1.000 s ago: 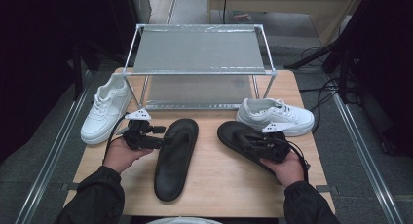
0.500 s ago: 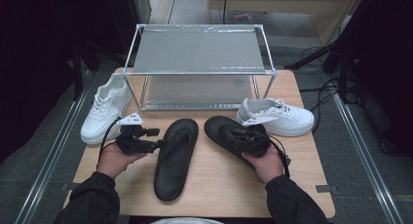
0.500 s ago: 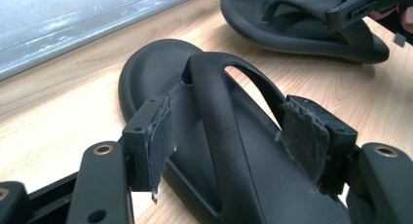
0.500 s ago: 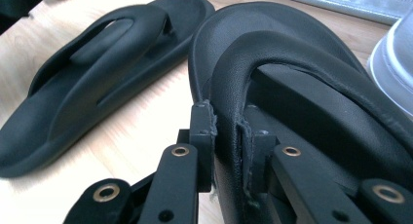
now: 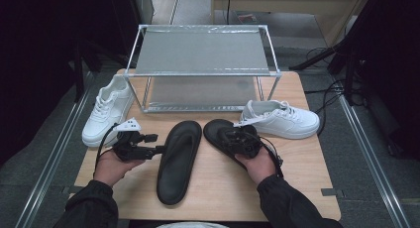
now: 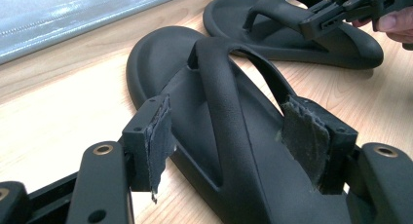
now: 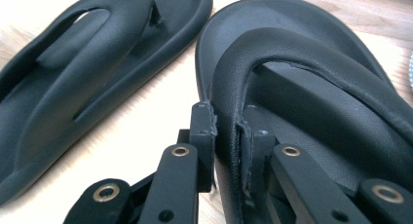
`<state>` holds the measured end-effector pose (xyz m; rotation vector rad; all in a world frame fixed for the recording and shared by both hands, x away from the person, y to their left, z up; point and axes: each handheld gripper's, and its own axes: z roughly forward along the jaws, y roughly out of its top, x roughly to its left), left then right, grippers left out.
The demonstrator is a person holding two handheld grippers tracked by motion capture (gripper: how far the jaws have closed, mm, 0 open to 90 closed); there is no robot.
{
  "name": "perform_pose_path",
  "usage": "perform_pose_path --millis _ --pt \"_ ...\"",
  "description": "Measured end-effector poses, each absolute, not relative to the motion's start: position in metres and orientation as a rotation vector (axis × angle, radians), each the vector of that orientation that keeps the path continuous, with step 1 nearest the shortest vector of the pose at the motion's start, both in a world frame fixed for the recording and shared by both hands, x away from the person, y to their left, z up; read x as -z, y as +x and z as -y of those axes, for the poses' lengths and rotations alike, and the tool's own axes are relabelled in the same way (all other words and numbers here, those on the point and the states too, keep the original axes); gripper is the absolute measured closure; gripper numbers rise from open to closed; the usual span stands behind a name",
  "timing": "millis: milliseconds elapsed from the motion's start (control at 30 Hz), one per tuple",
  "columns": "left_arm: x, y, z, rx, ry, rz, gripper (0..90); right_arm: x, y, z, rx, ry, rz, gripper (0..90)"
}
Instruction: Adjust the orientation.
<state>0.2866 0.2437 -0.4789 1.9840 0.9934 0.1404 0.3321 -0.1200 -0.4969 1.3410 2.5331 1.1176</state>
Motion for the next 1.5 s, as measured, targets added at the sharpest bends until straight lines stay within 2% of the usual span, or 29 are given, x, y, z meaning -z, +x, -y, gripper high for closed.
perform_pose_path --millis 300,467,567,633,700,733,800,833,867,967,1167,1500 --pt "0.483 0.282 -0.241 -0.157 1.995 -0.971 38.6 0.499 0.336 0.110 -1.131 1.350 -2.519 79.2" --pt "0.488 0.287 -0.243 -0.134 2.002 -0.989 44.1 0.500 0.340 0.111 -1.151 1.309 -2.548 74.7" --pt "0.491 0.288 -0.246 -0.133 2.011 -1.003 56.0 0.497 0.341 0.116 -1.215 1.295 -2.549 69.9" --pt "0.491 0.288 -0.248 -0.126 2.012 -1.013 57.9 0.495 0.340 0.118 -1.217 1.292 -2.550 69.2" --pt "0.491 0.288 -0.251 -0.138 2.015 -1.030 71.4 0.488 0.337 0.124 -1.253 1.271 -2.544 68.7" --pt "0.491 0.288 -0.251 -0.138 2.015 -1.030 74.9 0.488 0.337 0.124 -1.253 1.271 -2.544 68.7" --pt "0.493 0.289 -0.253 -0.154 2.022 -1.049 80.5 0.483 0.335 0.131 -1.297 1.271 -2.528 70.6" --pt "0.495 0.290 -0.254 -0.147 2.030 -1.059 83.0 0.479 0.334 0.137 -1.309 1.260 -2.519 78.8" --pt "0.497 0.291 -0.255 -0.136 2.035 -1.068 83.0 0.479 0.334 0.137 -1.309 1.260 -2.519 78.8" --pt "0.505 0.295 -0.252 -0.120 2.073 -1.080 85.3 0.479 0.334 0.144 -1.264 1.263 -2.548 90.0" --pt "0.517 0.299 -0.243 -0.097 2.141 -1.064 85.1 0.488 0.343 0.142 -1.163 1.263 -2.568 90.0" --pt "0.519 0.299 -0.241 -0.084 2.135 -1.081 85.9 0.495 0.344 0.130 -1.100 1.217 -2.625 90.0"
